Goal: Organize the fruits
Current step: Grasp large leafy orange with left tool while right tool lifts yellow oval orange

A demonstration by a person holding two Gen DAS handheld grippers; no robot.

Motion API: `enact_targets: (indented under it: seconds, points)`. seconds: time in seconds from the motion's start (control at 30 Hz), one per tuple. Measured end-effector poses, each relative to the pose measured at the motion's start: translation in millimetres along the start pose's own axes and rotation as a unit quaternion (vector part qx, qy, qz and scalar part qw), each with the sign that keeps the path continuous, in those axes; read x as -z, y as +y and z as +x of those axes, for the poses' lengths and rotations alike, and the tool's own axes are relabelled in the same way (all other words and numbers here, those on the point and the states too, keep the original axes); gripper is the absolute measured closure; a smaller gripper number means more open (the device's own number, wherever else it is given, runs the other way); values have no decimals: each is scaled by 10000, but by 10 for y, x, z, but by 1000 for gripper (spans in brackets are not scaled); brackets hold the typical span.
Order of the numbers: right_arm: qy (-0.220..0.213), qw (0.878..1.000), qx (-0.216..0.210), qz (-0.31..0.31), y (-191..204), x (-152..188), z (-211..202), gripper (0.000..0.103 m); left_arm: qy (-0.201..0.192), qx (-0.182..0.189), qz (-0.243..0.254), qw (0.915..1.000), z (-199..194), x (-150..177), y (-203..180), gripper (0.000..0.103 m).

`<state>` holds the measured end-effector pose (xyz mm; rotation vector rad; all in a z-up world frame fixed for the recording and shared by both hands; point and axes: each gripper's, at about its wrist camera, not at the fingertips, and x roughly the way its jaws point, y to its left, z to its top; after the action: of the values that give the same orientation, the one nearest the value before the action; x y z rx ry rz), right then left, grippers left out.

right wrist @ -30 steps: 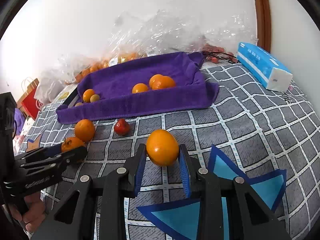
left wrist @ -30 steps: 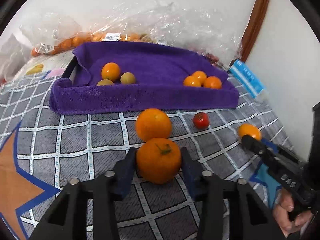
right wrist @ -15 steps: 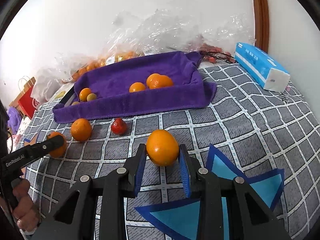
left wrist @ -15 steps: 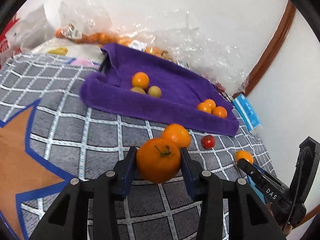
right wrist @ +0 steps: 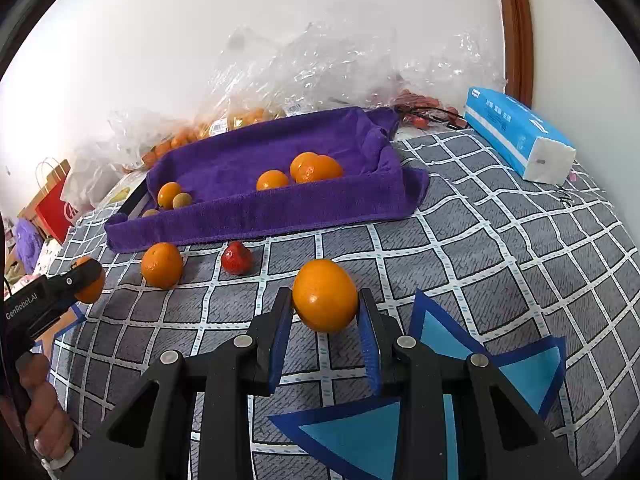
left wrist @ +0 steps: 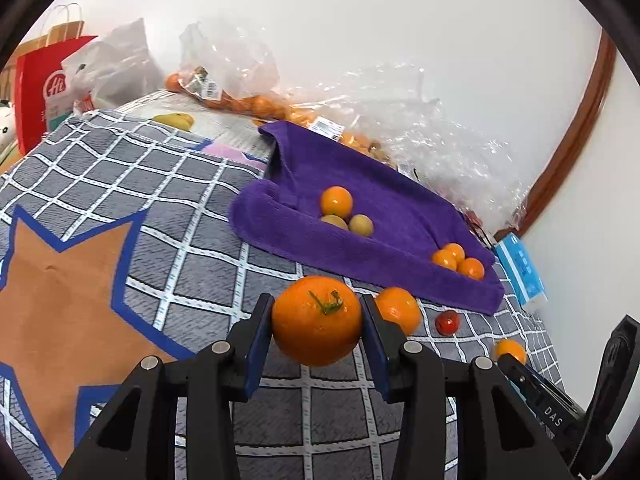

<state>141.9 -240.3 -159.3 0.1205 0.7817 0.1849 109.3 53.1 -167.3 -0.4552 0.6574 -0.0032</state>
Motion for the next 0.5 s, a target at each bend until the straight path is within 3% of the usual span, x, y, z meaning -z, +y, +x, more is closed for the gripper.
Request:
enact_targets:
  seconds: [0.5]
  points:
    - [-248, 9992, -15, 308, -122, 4, -90, 71, -375, -15, -174, 9991, -138, -25, 71, 63]
